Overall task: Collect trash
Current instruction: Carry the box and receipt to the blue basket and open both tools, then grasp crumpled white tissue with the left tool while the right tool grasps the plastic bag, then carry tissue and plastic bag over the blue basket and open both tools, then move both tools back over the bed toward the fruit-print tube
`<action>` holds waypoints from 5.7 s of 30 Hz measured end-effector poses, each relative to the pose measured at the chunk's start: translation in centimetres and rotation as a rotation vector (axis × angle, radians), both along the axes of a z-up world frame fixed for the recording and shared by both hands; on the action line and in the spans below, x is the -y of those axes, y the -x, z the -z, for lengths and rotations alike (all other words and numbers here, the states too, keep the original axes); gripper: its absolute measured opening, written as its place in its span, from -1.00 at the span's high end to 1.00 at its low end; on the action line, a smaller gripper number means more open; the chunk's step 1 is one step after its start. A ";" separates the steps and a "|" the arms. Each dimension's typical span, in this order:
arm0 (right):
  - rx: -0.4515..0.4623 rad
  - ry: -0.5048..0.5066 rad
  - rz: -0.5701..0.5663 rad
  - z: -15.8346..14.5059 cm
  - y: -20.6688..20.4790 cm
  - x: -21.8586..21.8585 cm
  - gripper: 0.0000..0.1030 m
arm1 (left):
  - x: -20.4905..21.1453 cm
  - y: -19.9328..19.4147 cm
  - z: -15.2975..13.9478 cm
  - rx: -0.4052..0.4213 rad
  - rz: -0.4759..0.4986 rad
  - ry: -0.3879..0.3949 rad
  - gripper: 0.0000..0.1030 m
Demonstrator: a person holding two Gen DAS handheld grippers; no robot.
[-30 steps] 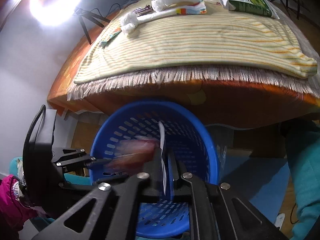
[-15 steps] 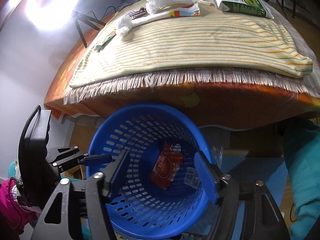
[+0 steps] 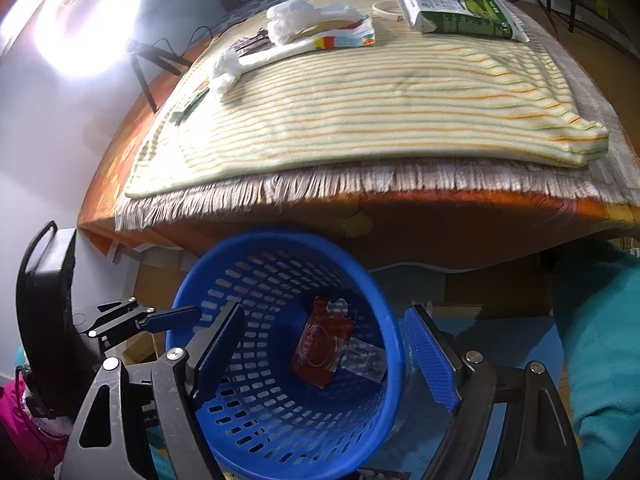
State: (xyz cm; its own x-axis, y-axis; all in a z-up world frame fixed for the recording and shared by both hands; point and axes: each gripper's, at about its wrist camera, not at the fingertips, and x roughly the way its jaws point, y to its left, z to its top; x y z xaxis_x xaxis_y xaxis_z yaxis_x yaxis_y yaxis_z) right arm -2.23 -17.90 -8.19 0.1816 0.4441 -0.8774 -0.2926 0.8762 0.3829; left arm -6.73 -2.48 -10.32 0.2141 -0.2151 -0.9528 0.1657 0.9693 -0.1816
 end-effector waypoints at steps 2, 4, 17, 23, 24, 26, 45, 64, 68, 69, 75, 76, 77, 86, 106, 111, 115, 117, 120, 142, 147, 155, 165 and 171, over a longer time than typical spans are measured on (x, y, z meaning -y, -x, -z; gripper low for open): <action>0.010 0.004 0.002 -0.4 -0.5 0.1 -0.72 | -0.2 -0.6 -0.6 0.013 -0.004 0.001 0.02; 0.030 0.007 0.002 -1.0 -1.1 0.2 -0.74 | -0.3 -1.5 -1.4 0.024 -0.007 -0.001 0.02; 0.196 -0.029 -0.009 -6.6 -7.2 0.1 -0.83 | -3.6 -8.6 -5.5 0.112 -0.134 0.001 0.02; 0.259 -0.013 -0.039 -8.6 -10.2 -1.5 -0.83 | -5.2 -11.9 -5.9 0.136 -0.192 0.013 0.01; 0.259 -0.020 -0.039 -8.9 -11.1 -1.7 -0.83 | -5.8 -12.5 -6.0 0.137 -0.203 0.022 0.01; 0.258 -0.025 -0.034 -9.3 -12.3 -2.0 -0.83 | -6.5 -13.7 -5.9 0.144 -0.232 0.033 0.01; 0.167 -0.026 -0.059 -6.9 -25.4 -10.4 -0.83 | -10.7 -21.6 -3.8 0.115 -0.430 0.180 0.01; 0.103 0.085 -0.137 -1.5 -27.5 -14.0 -0.72 | -12.9 -22.2 -2.7 0.115 -0.445 0.118 0.75; 0.117 0.075 -0.147 -1.7 -27.3 -13.6 -0.38 | -12.6 -21.8 -3.5 0.137 -0.429 0.104 0.76; 0.120 0.073 -0.149 -1.8 -27.2 -13.5 -0.32 | -12.6 -21.4 -3.8 0.143 -0.426 0.102 0.76; 0.165 0.042 -0.123 -3.5 -26.3 -12.7 -0.14 | -12.7 -20.2 -5.9 0.183 -0.418 0.123 0.76; 0.171 0.033 -0.116 -3.9 -26.2 -12.5 -0.13 | -12.8 -20.0 -6.3 0.191 -0.416 0.128 0.76; 0.178 0.022 -0.106 -4.3 -26.1 -12.3 -0.14 | -13.0 -19.9 -6.6 0.196 -0.416 0.133 0.76; 0.240 -0.059 -0.092 -8.8 -22.5 -10.4 -0.14 | -13.7 -17.3 -8.9 0.233 -0.394 0.160 0.76; 0.313 -0.081 -0.101 -11.8 -8.0 -4.8 -0.14 | -7.8 -7.8 -9.0 0.209 -0.142 0.138 0.76; 0.315 -0.057 -0.103 -10.9 -4.5 -3.6 -0.14 | -5.4 -5.9 -7.7 0.180 -0.064 0.114 0.76; 0.305 -0.051 -0.100 -9.9 -2.2 -2.6 -0.15 | -3.5 -4.3 -6.4 0.146 -0.006 0.096 0.76; 0.299 -0.049 -0.098 -9.4 -1.1 -2.3 -0.15 | -2.7 -3.6 -5.6 0.131 0.017 0.084 0.76; 0.279 -0.045 -0.100 -8.2 0.5 -1.9 -0.15 | -1.9 -2.6 -4.3 0.094 0.047 0.073 0.76; 0.141 -0.020 -0.123 -0.5 6.2 -1.8 -0.20 | -1.1 2.5 1.9 -0.040 0.084 -0.006 0.76; 0.131 -0.010 -0.138 0.0 6.4 -2.2 -0.26 | -1.0 1.5 2.2 -0.047 0.082 -0.016 0.68; 0.099 0.002 -0.130 0.9 6.0 -2.5 -0.45 | -1.2 1.5 2.5 -0.042 0.076 -0.023 0.15; 0.083 0.007 -0.107 1.3 5.7 -2.1 -0.62 | -1.6 1.4 2.7 -0.032 0.061 -0.026 -0.11; 0.085 0.009 -0.106 1.3 5.7 -2.1 -0.67 | -1.8 1.3 2.2 -0.024 0.049 -0.025 -0.11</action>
State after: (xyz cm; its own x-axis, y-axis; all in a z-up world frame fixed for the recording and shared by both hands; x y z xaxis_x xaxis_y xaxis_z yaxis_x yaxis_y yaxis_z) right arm -7.90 -15.75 -9.48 0.2083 0.4567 -0.8649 -0.4150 0.8420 0.3446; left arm -7.99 -0.69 -12.55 0.1813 -0.2012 -0.9626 0.2094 0.9643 -0.1621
